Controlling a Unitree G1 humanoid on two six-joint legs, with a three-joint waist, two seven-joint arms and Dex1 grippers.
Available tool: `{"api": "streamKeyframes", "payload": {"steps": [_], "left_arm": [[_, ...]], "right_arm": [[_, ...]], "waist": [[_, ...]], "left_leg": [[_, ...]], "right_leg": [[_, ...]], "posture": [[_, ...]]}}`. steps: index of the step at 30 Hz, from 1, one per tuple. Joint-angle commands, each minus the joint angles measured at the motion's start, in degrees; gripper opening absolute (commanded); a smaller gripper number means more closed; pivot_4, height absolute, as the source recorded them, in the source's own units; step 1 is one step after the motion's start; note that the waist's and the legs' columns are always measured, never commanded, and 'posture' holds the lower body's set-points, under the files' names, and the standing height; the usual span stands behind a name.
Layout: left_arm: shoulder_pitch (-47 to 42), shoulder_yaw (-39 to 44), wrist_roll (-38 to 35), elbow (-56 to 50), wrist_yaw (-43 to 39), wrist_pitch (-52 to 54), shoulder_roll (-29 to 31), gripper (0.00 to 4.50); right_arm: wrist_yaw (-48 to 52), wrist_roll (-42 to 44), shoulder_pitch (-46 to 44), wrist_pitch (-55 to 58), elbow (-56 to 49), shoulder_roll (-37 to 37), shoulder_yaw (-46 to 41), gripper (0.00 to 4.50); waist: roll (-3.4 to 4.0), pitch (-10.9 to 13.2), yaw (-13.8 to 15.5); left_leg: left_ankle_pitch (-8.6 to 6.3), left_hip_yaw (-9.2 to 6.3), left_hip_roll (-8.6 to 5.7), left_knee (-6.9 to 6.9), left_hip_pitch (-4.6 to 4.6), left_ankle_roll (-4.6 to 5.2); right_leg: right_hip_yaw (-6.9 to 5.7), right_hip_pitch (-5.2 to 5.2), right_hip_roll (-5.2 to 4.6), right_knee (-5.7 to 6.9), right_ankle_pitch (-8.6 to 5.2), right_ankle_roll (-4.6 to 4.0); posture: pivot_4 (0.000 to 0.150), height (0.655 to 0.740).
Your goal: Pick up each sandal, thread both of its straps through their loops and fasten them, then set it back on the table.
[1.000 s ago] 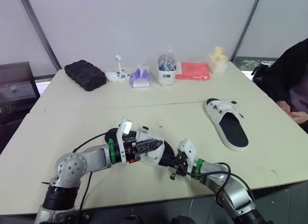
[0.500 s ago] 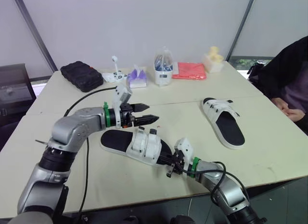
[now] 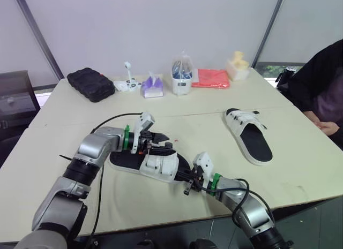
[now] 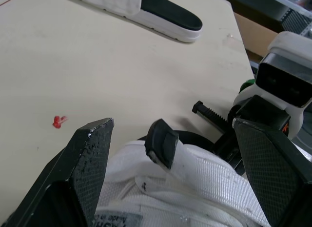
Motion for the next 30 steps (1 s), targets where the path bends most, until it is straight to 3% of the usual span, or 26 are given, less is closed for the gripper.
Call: {"api": "streamKeyframes", "payload": {"steps": [1,3,8,11,20,30], "left_arm": [[-1.64,1.09,1.08,0.84,-1.49,-0.86,-1.05,3.51],[-1.89,1.5,1.26,1.11,-1.96,-0.36,-1.6,2.72],[-1.38,1.29,2.37,0.56,-3.32,0.0,-1.54,0.08],[-1.41,1.68,2.52,0.41,-3.59,0.14,-1.66,0.03],[-4.37,9.39,-7.18,-7.47,-3.38,10.12,-2.63,0.03],[-7.23,7.94,-1.78,1.63,-3.18,4.03,-4.41,0.03]], "right_arm": [[-1.85,-2.28,1.16,1.97,3.22,0.02,0.32,0.0],[-2.02,-2.34,1.28,1.99,3.16,0.07,0.27,0.0],[-2.21,-2.31,1.39,1.97,3.08,0.15,0.16,0.0],[-2.3,-2.31,1.39,1.96,3.04,0.17,0.17,0.0],[-2.21,-2.27,1.78,1.99,2.84,0.15,0.28,0.0],[-2.17,-2.33,2.09,1.98,2.59,0.08,0.65,0.0]], "waist": [[0.0,0.0,0.03],[0.0,0.0,0.0],[0.0,0.0,0.03],[0.0,0.0,0.03],[-0.03,0.01,0.03],[-0.07,0.04,0.16]], "left_leg": [[0.0,0.0,0.0,0.0,0.0,0.0],[0.0,0.0,0.0,0.01,0.0,0.0],[0.0,0.0,0.0,0.01,0.0,0.0],[0.0,0.0,0.0,0.03,0.0,0.0],[0.0,-0.01,0.0,0.06,0.01,0.0],[0.01,-0.01,-0.01,0.07,0.01,0.0]], "right_leg": [[0.0,0.0,0.0,0.0,0.0,0.01],[0.0,0.0,0.0,0.01,0.01,0.01],[0.0,-0.02,0.0,0.06,0.01,0.03],[0.0,-0.01,0.0,0.07,0.01,0.03],[-0.02,-0.01,0.0,0.11,0.0,0.06],[-0.02,-0.01,0.02,0.13,0.01,0.07]], "posture": [[0.15,0.74],[0.15,0.74],[0.15,0.74],[0.15,0.74],[0.15,0.74],[0.15,0.74]]}}
